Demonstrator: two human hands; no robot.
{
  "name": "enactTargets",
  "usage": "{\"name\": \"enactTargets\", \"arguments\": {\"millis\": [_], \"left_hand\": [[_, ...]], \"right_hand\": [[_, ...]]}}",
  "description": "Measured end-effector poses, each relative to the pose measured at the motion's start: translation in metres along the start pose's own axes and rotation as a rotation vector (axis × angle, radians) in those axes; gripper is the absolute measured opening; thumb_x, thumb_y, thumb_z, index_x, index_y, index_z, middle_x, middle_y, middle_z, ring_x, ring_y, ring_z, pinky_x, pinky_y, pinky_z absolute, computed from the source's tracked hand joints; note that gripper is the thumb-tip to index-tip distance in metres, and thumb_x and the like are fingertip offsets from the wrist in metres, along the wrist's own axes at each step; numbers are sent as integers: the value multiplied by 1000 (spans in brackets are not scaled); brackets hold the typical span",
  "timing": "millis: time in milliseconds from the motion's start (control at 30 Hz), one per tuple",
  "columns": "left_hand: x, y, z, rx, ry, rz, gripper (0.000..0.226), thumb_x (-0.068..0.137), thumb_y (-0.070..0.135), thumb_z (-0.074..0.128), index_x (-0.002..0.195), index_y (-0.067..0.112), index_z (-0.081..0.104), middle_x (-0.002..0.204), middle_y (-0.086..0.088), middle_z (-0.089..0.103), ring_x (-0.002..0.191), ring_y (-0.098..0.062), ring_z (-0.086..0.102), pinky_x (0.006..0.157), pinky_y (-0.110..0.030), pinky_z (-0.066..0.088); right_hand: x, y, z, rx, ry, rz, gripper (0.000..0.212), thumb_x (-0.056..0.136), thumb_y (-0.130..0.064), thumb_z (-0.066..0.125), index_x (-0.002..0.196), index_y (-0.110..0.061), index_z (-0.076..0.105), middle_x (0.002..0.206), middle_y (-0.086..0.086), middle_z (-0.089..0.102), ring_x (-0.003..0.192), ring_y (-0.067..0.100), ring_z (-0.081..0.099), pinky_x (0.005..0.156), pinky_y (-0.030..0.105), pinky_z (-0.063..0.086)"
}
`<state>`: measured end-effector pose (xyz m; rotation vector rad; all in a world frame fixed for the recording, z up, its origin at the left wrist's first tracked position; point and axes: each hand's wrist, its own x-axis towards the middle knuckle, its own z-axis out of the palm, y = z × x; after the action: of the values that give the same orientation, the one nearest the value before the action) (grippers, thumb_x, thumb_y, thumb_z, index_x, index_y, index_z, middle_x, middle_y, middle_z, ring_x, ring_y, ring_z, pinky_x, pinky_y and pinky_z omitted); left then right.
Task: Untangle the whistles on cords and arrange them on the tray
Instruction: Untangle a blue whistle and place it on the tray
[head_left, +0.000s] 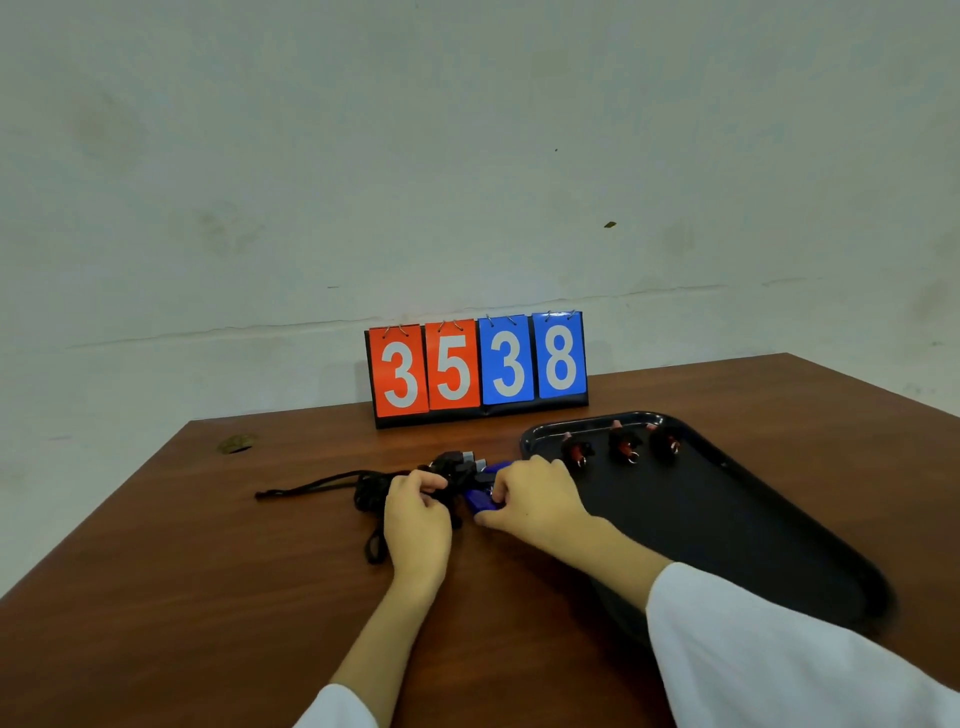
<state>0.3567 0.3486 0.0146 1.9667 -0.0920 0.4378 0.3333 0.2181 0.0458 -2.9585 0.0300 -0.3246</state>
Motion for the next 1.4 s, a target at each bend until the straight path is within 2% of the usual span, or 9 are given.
{"name": "enactTargets", "arguments": {"millis": [167, 367, 533, 667, 800, 967, 1133, 1267, 1400], "left_hand": [[1, 4, -6, 63, -60, 157, 35, 81, -12, 50, 94, 19, 61, 103, 7, 52, 100, -10, 51, 86, -25, 45], [-4, 12, -4, 123, -255, 328, 41, 83, 4, 59, 119, 24, 57, 118, 11, 55, 112, -3, 45, 102, -27, 38], [-11, 24, 0, 7, -228, 309, 10, 94, 29, 53, 102, 31, 58, 94, 19, 53, 97, -3, 49, 84, -21, 39], [-12, 27, 1, -93, -208, 289, 17, 96, 29, 48, 81, 29, 57, 79, 5, 60, 76, -2, 56, 68, -15, 43], [-14, 29, -1, -113, -242, 290, 8, 94, 23, 52, 91, 26, 59, 74, 8, 60, 71, 3, 58, 64, -9, 45], [-8, 19, -2, -9, -281, 273, 19, 91, 21, 58, 109, 29, 58, 93, 11, 62, 89, -4, 60, 79, -21, 51], [0, 12, -6, 90, -224, 251, 12, 95, 29, 50, 99, 25, 60, 92, 10, 62, 91, -6, 57, 82, -26, 48], [6, 4, -4, 272, -179, 271, 20, 97, 31, 45, 102, 21, 61, 97, 8, 58, 99, -12, 55, 89, -33, 45], [7, -4, -5, 416, -119, 246, 28, 96, 31, 48, 116, 17, 61, 117, 5, 54, 113, -11, 46, 99, -31, 36]], "right_hand": [[0, -2, -4, 158, 29, 31, 18, 85, -33, 61, 95, -19, 67, 93, -2, 68, 86, 12, 61, 85, 32, 49], [0, 8, -46, 427, 116, 7, 12, 82, -26, 65, 92, -20, 66, 86, -8, 63, 78, 6, 59, 72, 20, 50], [2, 6, -61, 838, 170, 61, 10, 85, -25, 63, 90, -16, 65, 87, -4, 65, 85, 7, 60, 77, 19, 47], [-7, -3, -52, 1155, 78, 112, 26, 84, -30, 65, 105, -16, 62, 96, 0, 69, 88, 14, 66, 80, 25, 53], [-15, -9, -37, 1244, 27, 142, 30, 82, -22, 68, 111, -20, 61, 98, 0, 69, 94, 14, 66, 89, 37, 53], [-5, -14, -52, 1322, 268, 149, 29, 88, -15, 61, 115, -17, 52, 97, 5, 69, 90, 15, 67, 91, 37, 52], [11, -22, -94, 1324, 291, 24, 35, 93, -17, 52, 127, -14, 40, 104, 11, 61, 66, 13, 65, 63, 25, 58], [32, -34, -133, 1225, 399, -66, 33, 95, -15, 49, 126, -9, 39, 90, 7, 58, 40, 4, 52, 46, 19, 51], [47, -44, -181, 1211, 507, -134, 33, 95, -16, 51, 126, -9, 40, 79, 4, 55, 37, -1, 41, 41, 14, 38]]}}
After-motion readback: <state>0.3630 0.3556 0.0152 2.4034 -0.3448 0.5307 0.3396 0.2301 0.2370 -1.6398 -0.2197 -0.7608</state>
